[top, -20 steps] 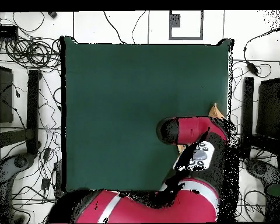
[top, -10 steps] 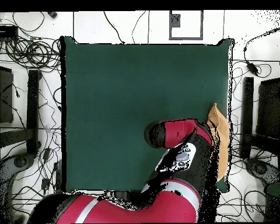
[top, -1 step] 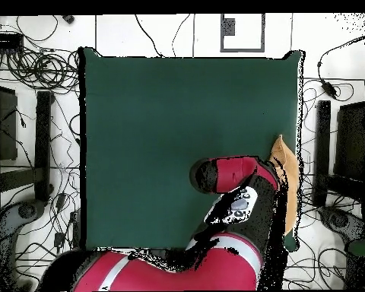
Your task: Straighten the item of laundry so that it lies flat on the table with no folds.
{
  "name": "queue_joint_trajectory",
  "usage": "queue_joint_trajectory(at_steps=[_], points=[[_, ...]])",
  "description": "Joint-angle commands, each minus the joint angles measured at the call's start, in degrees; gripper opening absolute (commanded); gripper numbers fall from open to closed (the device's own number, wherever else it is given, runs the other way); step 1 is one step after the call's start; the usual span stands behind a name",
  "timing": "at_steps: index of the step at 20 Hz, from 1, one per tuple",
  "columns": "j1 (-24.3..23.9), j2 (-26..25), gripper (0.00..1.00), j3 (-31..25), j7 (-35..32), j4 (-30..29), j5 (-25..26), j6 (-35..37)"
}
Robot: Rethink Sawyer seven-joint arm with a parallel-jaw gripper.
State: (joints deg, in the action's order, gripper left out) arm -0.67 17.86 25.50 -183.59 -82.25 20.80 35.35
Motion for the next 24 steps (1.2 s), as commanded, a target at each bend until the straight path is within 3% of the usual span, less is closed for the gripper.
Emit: queue_joint_trajectory(at_steps=[1,8,17,24], points=[[0.6,-9.5,1.00,-1.2,-11.2,0.5,-3.7,-4.1],[-2.5,-11.8,1.00,-1.5,-6.2,4.9,-5.0,0.2],[-9.8,-6.2,1.00,-5.5,5.3,4.3,-4.5,2.9],[-10.6,-6.9,1.00,-5.7,5.4,6.0,-2.6,2.1]])
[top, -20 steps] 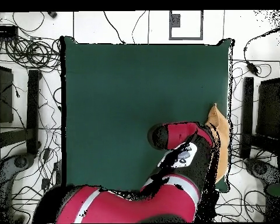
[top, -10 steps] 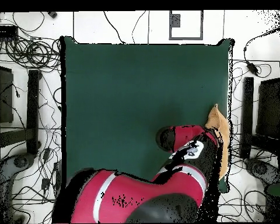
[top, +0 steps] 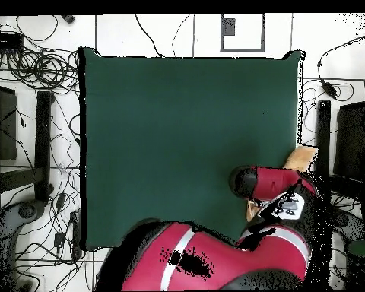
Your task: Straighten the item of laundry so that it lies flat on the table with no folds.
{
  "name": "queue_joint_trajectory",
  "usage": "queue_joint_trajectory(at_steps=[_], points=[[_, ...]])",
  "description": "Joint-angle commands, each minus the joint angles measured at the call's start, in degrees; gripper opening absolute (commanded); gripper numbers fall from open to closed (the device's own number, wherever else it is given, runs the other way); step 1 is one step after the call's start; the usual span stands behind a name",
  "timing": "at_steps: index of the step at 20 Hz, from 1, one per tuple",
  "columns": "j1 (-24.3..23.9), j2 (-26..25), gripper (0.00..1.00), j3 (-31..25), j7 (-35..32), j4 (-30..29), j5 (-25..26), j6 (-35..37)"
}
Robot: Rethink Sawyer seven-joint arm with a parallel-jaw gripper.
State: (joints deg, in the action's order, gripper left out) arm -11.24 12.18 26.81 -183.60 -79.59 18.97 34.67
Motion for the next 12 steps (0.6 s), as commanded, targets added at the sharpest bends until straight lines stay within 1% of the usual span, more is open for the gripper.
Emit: queue_joint_trajectory(at_steps=[1,8,12], points=[[-0.1,-1.1,1.00,-7.1,5.3,3.3,-0.7,2.5],[0.6,-0.4,1.00,-6.8,5.3,3.3,0.2,1.5],[1.8,-0.8,1.00,-5.2,5.4,4.4,1.5,2.5]])
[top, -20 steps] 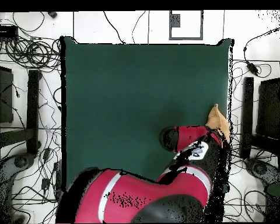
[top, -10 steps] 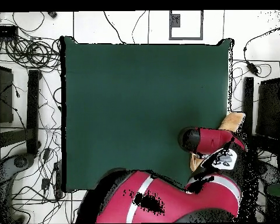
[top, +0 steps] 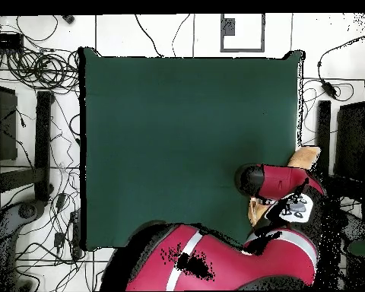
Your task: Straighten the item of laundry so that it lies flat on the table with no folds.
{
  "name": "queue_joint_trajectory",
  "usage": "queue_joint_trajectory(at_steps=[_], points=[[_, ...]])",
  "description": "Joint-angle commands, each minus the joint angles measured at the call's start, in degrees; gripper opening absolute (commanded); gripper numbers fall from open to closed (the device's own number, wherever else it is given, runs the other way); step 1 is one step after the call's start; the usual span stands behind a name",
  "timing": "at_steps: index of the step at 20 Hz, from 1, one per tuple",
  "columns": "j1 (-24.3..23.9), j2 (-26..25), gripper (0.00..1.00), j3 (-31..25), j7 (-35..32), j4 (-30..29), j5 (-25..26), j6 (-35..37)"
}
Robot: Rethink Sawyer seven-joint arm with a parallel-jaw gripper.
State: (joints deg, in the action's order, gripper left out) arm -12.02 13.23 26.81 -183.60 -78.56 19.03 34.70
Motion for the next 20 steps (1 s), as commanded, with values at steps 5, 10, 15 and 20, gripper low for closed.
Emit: queue_joint_trajectory(at_steps=[5,10,15,20], points=[[2.5,-1.4,0.00,-5.4,7.5,3.7,3.1,2.7],[1.3,-0.5,0.00,-6.9,10.0,3.4,3.5,3.1],[-0.1,0.7,0.00,-8.4,10.1,1.9,3.5,1.5],[-0.4,1.2,0.00,-8.9,9.8,1.1,3.7,0.8]])
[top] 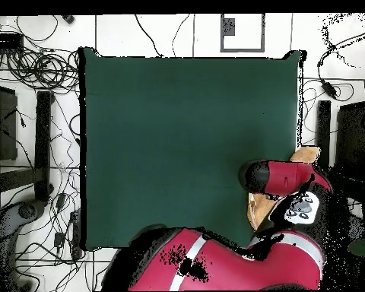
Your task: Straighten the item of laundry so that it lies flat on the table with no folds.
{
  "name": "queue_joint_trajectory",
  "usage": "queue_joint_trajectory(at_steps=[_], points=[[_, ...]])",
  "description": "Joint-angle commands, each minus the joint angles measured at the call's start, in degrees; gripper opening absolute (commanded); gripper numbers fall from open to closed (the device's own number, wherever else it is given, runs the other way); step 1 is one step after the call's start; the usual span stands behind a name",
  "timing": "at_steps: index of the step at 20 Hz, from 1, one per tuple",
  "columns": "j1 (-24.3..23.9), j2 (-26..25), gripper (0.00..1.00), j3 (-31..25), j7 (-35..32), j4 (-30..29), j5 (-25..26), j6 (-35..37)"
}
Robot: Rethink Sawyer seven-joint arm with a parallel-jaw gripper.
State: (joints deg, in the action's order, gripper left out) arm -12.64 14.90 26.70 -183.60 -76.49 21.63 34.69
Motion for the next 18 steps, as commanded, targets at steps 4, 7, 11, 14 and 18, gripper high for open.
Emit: queue_joint_trajectory(at_steps=[4,7,11,14,18], points=[[1.7,-1.8,0.00,-6.8,7.5,0.7,1.7,2.1],[-1.7,0.1,0.00,-10.6,8.3,-1.6,-1.4,2.5],[-1.7,1.6,0.00,-10.3,5.8,-3.4,-1.6,0.6],[0.0,1.0,0.00,-8.7,0.2,-4.8,-1.7,-3.4],[1.1,1.1,0.00,-8.2,-2.0,-7.4,-1.8,-5.0]])
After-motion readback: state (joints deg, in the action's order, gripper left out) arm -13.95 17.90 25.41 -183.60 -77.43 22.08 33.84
